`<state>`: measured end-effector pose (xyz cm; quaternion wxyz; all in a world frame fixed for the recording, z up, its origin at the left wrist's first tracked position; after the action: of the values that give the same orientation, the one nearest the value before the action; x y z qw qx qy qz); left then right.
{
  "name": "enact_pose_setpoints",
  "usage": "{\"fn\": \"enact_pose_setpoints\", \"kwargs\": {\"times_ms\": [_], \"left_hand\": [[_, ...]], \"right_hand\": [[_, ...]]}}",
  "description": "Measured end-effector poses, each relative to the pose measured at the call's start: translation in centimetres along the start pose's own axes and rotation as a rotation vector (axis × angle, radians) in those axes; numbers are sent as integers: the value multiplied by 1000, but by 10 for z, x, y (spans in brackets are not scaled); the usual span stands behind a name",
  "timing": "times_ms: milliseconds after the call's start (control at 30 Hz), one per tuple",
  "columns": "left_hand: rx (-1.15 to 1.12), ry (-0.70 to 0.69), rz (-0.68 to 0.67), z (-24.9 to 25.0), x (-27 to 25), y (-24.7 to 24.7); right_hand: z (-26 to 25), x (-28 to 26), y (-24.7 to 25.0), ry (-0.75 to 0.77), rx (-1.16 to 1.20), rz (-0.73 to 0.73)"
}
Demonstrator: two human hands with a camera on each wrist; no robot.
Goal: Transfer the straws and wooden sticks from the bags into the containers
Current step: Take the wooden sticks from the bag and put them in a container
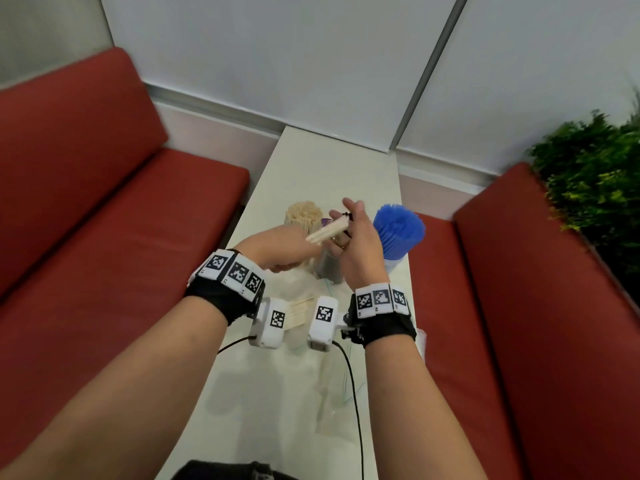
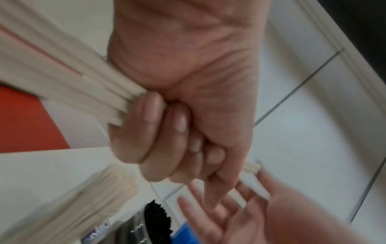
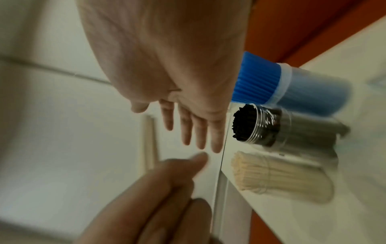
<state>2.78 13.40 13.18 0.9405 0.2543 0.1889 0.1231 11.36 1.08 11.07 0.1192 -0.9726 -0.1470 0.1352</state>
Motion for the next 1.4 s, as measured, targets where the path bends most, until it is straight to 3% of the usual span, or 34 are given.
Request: {"fn": "enact_pose_setpoints", "kwargs": {"times_ms": [100,233,333,433,500,600,767,833,933,1033,1167,1400], "left_hand": [[-397,-115,23,25,-8,7],[-643,-333,-2,48,-15,4],[-754,-393,-33,52,-15,-7],[-825,-389,-23,51,-15,-19],[-802,-362,-12,50,-16,-22],[-667,-251,-4,46,-15,-21],[-472,-145,-342,26,-15,-25],[-387,-124,-443,19,-15,-28],[-386,-120,-487,8,-12,-29],[-544,-44,-503,-10,-6,-29],[-624,131,-370,-37,10,-33],[-812,245,-275,-71,32,-41]], "right_hand": [[-7,-13,12,-203,-8,25],[-2,-39,11,-365,-244,-130],[-6,-54,1,-472,-67,-302],[-8,-60,-7,-433,205,-318],[-10,-59,-2,-396,205,-291],[-18,-51,16,-346,4,-301],[-57,-36,28,50,-309,-358],[-68,-30,27,139,-456,-414],[-77,-26,25,134,-547,-453],[-79,-18,25,128,-558,-441],[-69,-8,20,88,-562,-419],[-46,13,-2,-109,-641,-507]]}}
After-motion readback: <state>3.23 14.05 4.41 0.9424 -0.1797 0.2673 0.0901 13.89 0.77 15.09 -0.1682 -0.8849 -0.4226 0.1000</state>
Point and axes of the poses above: each hand's wrist, its own x-axis towards the middle knuckle, its own y-axis out of the back of the hand, z = x × y, the point moved 1 cm from there along x, towards the middle knuckle, and after that the axes turned 9 degrees about z, right-handed, at the moved point
